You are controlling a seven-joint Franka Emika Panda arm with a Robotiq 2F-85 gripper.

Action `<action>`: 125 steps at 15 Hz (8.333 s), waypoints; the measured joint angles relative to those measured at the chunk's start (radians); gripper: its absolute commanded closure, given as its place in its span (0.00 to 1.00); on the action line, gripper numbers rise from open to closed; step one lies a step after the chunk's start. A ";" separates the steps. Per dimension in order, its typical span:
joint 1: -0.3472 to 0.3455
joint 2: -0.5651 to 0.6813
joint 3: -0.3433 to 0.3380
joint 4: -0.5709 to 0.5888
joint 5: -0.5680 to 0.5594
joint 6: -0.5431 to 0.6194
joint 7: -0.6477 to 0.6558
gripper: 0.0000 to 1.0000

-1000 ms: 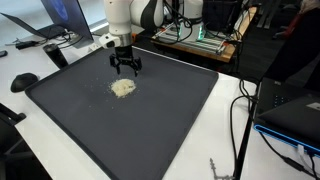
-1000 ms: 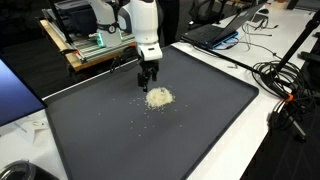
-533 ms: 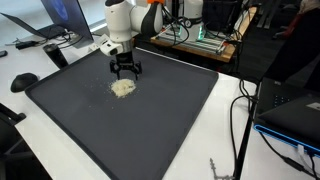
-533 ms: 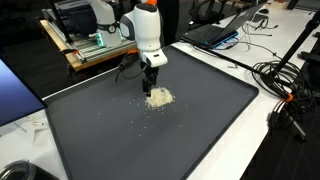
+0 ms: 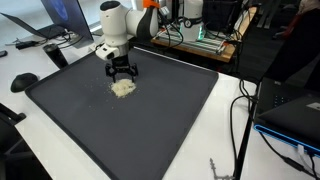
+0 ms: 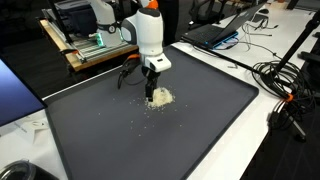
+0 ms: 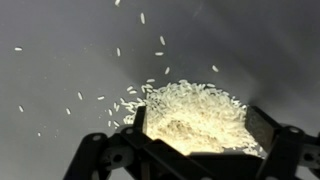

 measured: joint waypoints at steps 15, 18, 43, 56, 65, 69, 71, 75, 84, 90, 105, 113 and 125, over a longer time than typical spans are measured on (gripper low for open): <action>-0.026 0.010 0.026 0.074 0.002 -0.097 -0.099 1.00; -0.026 0.009 0.029 0.076 0.002 -0.104 -0.100 0.99; -0.019 -0.043 0.023 0.078 0.002 -0.135 -0.086 0.02; 0.202 -0.128 -0.141 0.098 -0.126 -0.246 0.525 0.00; 0.361 -0.115 -0.180 0.211 -0.245 -0.547 0.928 0.00; 0.416 -0.078 -0.169 0.270 -0.302 -0.657 1.040 0.00; 0.437 -0.050 -0.159 0.305 -0.317 -0.702 1.076 0.00; 0.448 0.012 -0.130 0.395 -0.312 -0.782 1.092 0.00; 0.337 0.146 -0.112 0.663 -0.135 -0.847 0.950 0.00; 0.205 0.223 -0.079 0.842 0.022 -0.931 0.740 0.00; -0.021 0.361 -0.006 1.107 0.324 -1.168 0.498 0.00; -0.141 0.358 0.052 1.070 0.440 -1.090 0.308 0.00; -0.343 0.204 0.107 0.662 0.681 -0.876 -0.096 0.00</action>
